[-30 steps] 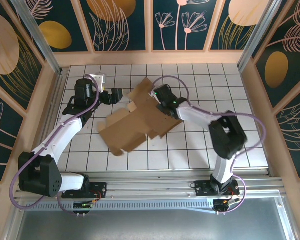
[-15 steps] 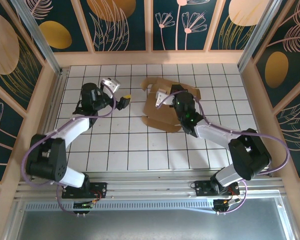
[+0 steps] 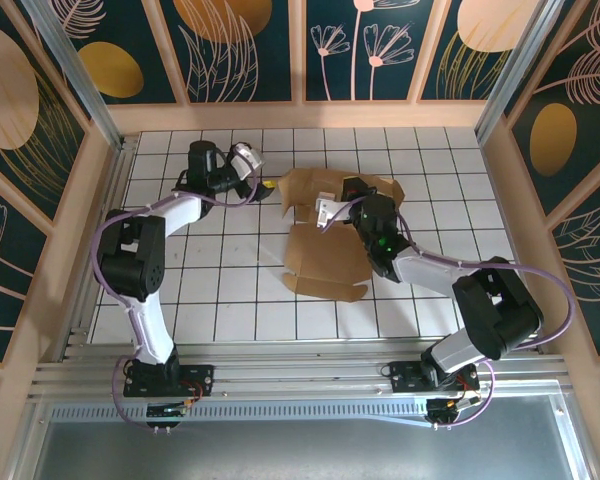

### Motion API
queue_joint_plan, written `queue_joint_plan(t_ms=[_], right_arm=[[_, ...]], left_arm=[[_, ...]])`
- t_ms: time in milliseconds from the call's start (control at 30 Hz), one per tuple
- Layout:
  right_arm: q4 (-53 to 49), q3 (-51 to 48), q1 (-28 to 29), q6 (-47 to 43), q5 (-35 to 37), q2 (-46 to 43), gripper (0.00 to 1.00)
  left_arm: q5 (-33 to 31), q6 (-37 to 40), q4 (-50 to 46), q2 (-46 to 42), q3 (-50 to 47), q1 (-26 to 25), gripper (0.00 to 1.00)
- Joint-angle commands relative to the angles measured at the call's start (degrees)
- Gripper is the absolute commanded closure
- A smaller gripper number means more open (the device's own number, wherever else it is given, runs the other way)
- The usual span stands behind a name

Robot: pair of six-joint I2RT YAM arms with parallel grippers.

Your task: Fold the paper box

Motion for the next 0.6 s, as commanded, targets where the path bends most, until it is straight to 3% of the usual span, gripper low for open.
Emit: queue_joint_plan(t_ms=[0, 100, 167, 300, 567], right_arm=[[0.6, 1.9, -0.7, 2.0, -2.1, -0.2, 0.99], [1.5, 1.8, -1.0, 1.9, -2.1, 0.4, 0.99], [2.7, 1.6, -1.0, 1.4, -2.0, 1.0, 0.99], [1.5, 2.1, -1.0, 2.8, -3.8, 0.9, 0.99], [1.0, 2.5, -0.8, 4.2, -4.4, 0.8, 0.98]], left_arm=[[16.1, 10.2, -16.9, 2.0, 6.6, -0.5, 0.08], [26.2, 20.9, -38.2, 5.4, 15.0, -0.5, 0.08], [28.6, 24.4, -46.1, 8.5, 19.8, -0.6, 0.10], [25.0, 19.4, -44.0, 12.2, 22.7, -0.9, 0.15], [25.4, 19.9, -39.8, 12.5, 20.2, -3.6, 0.21]])
